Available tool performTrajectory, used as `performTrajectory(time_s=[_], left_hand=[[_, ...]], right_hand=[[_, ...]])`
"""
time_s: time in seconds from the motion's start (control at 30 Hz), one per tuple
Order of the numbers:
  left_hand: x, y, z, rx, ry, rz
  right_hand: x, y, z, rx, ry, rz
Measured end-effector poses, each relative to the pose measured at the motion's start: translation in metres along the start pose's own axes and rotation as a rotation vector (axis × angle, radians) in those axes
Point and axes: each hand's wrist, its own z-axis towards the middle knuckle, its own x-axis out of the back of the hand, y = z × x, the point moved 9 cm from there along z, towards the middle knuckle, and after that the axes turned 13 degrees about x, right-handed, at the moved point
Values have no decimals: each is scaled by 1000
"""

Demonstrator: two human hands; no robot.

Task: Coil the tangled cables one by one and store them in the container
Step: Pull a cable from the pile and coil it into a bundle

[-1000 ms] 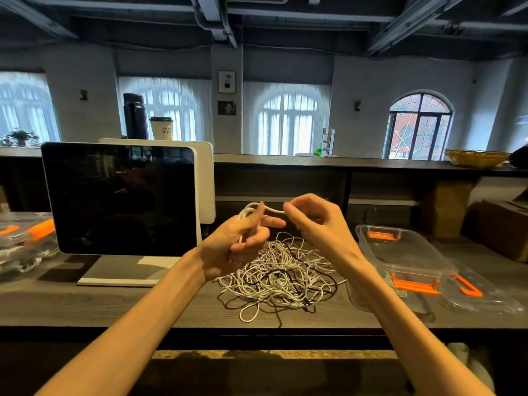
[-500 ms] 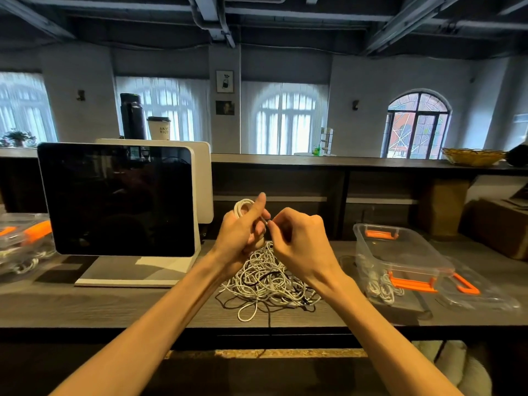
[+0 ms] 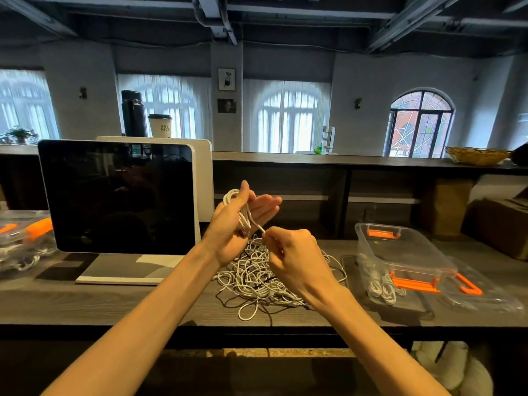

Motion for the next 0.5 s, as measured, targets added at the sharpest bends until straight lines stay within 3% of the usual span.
performTrajectory(time_s=[0.13, 0.3, 0.5], left_hand=[[-4, -10, 0, -16, -30, 511], [2, -18, 2, -44, 48, 996], [9, -41, -4, 302, -112, 853]], right_hand=[[-12, -4, 2, 91, -224, -55], [-10, -13, 6, 250, -248, -14], [26, 3, 16, 128, 4, 182]])
